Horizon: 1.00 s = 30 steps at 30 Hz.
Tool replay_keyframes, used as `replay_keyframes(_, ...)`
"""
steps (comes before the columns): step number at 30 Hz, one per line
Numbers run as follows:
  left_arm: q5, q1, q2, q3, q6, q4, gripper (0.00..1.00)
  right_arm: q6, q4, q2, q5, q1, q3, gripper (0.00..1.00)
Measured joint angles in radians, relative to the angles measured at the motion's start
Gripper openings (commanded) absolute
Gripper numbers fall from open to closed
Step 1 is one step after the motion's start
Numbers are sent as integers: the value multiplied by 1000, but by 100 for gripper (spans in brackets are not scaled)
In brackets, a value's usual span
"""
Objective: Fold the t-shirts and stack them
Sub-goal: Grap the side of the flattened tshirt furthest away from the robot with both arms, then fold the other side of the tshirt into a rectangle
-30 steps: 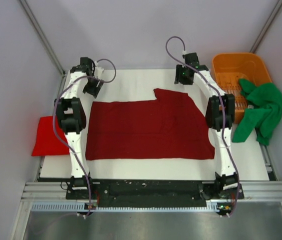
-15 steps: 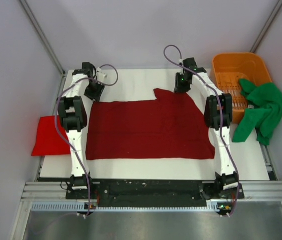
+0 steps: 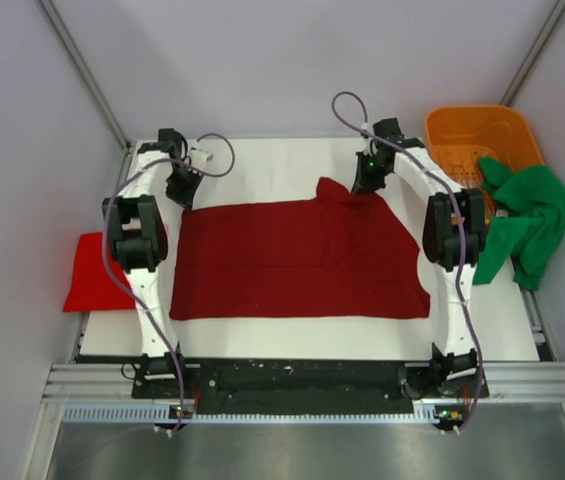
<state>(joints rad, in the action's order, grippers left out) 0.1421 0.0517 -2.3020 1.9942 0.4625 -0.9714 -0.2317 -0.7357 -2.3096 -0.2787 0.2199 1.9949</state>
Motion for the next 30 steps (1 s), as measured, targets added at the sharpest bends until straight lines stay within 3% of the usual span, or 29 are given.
replay_keyframes(8, 35, 6, 320, -228, 46, 68, 0, -11, 111, 356, -30, 0, -320, 0)
replay_keyframes(14, 39, 6, 537, -484, 130, 108, 0, -13, 162, 554, -38, 3, -599, 0)
replay_keyframes(21, 14, 6, 601, -710, 231, 114, 0, -16, 169, 699, -7, 4, -864, 0)
replay_keyframes(30, -42, 6, 600, -756, 266, 137, 0, -45, 200, 746, 17, 22, -1011, 0)
